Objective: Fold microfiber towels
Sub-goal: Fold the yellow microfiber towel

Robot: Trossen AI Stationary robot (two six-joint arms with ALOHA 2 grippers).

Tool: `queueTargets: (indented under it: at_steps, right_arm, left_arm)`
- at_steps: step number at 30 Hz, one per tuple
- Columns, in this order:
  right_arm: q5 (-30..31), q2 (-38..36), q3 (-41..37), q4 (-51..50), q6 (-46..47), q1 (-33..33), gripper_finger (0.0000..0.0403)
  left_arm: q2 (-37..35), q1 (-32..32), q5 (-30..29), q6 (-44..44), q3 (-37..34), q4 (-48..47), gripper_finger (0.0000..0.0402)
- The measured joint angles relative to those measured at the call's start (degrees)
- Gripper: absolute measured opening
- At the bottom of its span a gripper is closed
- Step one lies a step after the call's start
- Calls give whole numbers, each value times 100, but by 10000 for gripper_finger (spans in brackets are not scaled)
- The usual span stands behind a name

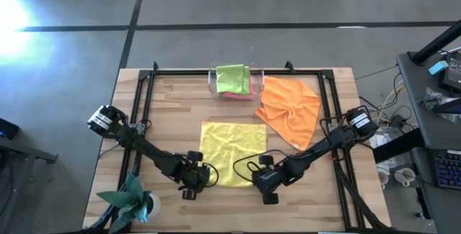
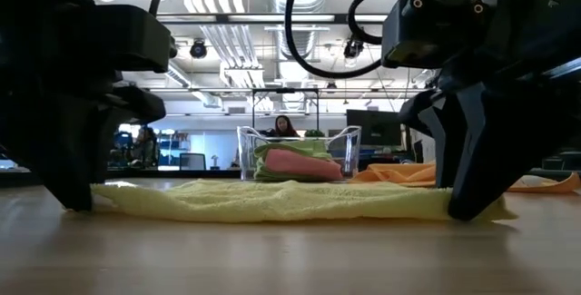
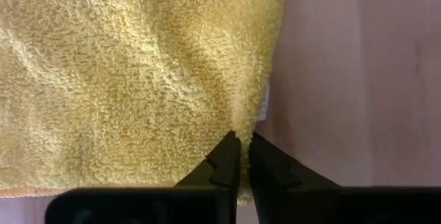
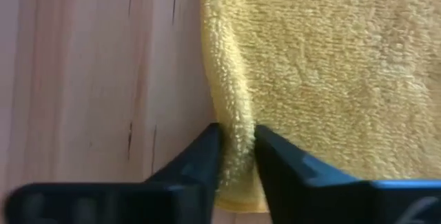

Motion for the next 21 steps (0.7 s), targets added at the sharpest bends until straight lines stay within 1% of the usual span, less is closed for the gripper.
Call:
queueTargets:
  at_steps: [2,3,4,9,12,16,18,21]
  right_arm:
    - [-34,-68,7,-38,31,0,40]
    - [-34,-116,16,-91,4,-2,24]
    - [-32,-174,34,-170,-62,-4,18]
    - [-32,-582,320,-936,-171,-7,9]
    - [-32,-811,577,-1355,-74,-4,9]
    - [-37,-999,894,-1675,183,6,9]
    - [-133,-1068,1015,-1828,416,66,9]
    - [-459,-1081,1102,-1831,761,245,9]
  left_arm:
    - [6,2,103,-1,51,-19,12]
    - [7,13,166,1,89,-32,12]
    - [7,29,246,2,145,-81,12]
    - [-84,210,609,8,615,-834,12]
    - [-139,304,902,4,950,-1368,12]
    - [-259,323,1187,-58,1461,-1779,12]
    - [-299,311,1446,-222,1678,-1910,12]
    - [-354,226,1763,-777,1998,-2176,12]
